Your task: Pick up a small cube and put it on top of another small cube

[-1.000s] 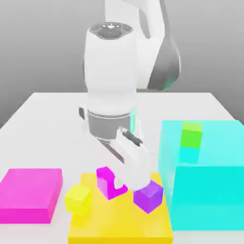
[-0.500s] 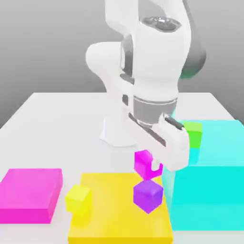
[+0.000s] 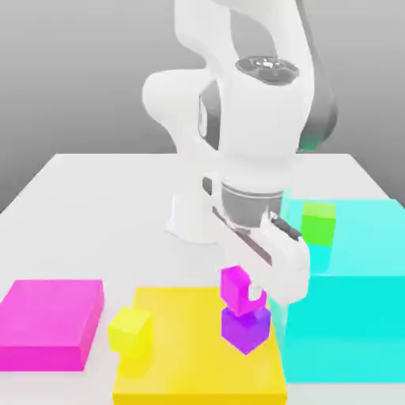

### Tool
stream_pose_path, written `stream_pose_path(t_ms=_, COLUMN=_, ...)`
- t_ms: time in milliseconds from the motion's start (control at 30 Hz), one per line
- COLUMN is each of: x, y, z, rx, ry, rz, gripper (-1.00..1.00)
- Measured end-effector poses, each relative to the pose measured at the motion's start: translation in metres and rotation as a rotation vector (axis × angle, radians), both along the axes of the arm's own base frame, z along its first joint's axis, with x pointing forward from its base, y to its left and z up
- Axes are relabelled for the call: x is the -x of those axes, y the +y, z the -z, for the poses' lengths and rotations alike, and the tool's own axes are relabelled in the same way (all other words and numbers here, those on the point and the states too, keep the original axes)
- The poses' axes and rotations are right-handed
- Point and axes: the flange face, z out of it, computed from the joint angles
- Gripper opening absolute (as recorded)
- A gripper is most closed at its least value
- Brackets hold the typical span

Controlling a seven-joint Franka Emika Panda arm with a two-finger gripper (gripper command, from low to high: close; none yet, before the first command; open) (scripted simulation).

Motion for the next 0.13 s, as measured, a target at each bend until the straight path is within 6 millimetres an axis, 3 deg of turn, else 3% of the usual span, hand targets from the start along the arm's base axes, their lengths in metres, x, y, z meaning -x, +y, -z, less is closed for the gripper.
stream_pose_path(t_ms=133, x=0.0004, y=0.0002, z=0.0067, rx=-0.007, ry=0.002, rz=0.000, gripper=-1.00)
